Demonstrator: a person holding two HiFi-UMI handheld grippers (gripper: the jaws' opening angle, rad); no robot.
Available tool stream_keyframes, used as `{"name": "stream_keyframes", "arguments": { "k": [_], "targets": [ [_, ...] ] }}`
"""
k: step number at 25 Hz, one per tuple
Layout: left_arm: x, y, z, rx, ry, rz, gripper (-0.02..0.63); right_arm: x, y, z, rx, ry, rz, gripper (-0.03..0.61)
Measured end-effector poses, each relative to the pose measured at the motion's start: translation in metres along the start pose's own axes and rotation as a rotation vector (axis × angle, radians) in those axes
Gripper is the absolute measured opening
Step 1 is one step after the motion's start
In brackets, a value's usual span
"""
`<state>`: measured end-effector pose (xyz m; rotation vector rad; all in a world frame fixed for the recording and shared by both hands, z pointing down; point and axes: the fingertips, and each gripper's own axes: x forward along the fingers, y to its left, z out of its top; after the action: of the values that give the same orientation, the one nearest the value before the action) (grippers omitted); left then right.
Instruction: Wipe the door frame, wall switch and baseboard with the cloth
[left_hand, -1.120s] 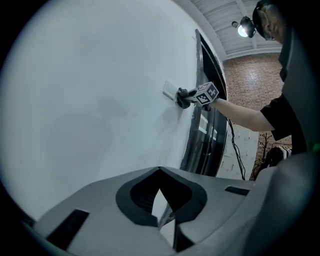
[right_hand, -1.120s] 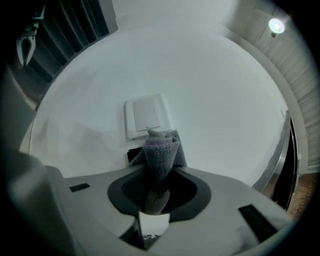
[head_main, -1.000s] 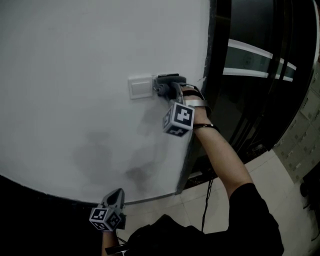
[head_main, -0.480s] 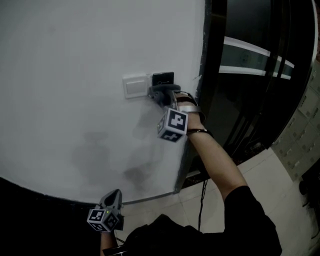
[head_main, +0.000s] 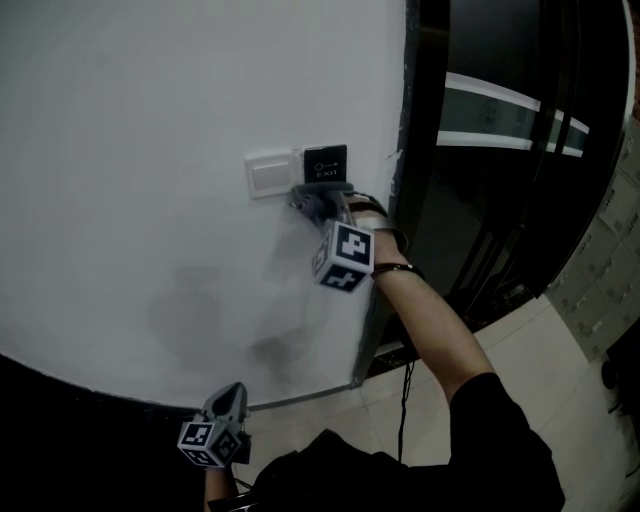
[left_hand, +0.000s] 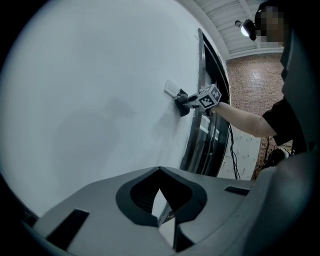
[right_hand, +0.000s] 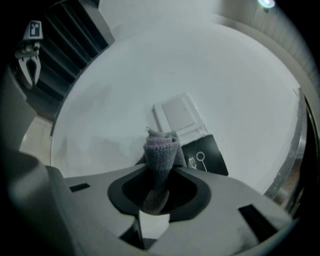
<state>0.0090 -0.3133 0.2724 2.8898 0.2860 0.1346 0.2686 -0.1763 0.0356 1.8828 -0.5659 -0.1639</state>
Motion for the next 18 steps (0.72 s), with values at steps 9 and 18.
{"name": "stream_keyframes", "arguments": {
  "k": [9, 18],
  "targets": [
    [-0.007, 0.004, 0.004, -0.008, -0.022, 0.033, 0.002, -0.017, 0.017, 0.128, 0.392, -0.383, 0.306, 0.091],
    [-0.028, 0.02, 0.019, 0.002, -0.055, 0.09, 0.002, 0.02, 0.005, 0.135, 0.702, -0.42, 0.384, 0.091]
  ]
}}
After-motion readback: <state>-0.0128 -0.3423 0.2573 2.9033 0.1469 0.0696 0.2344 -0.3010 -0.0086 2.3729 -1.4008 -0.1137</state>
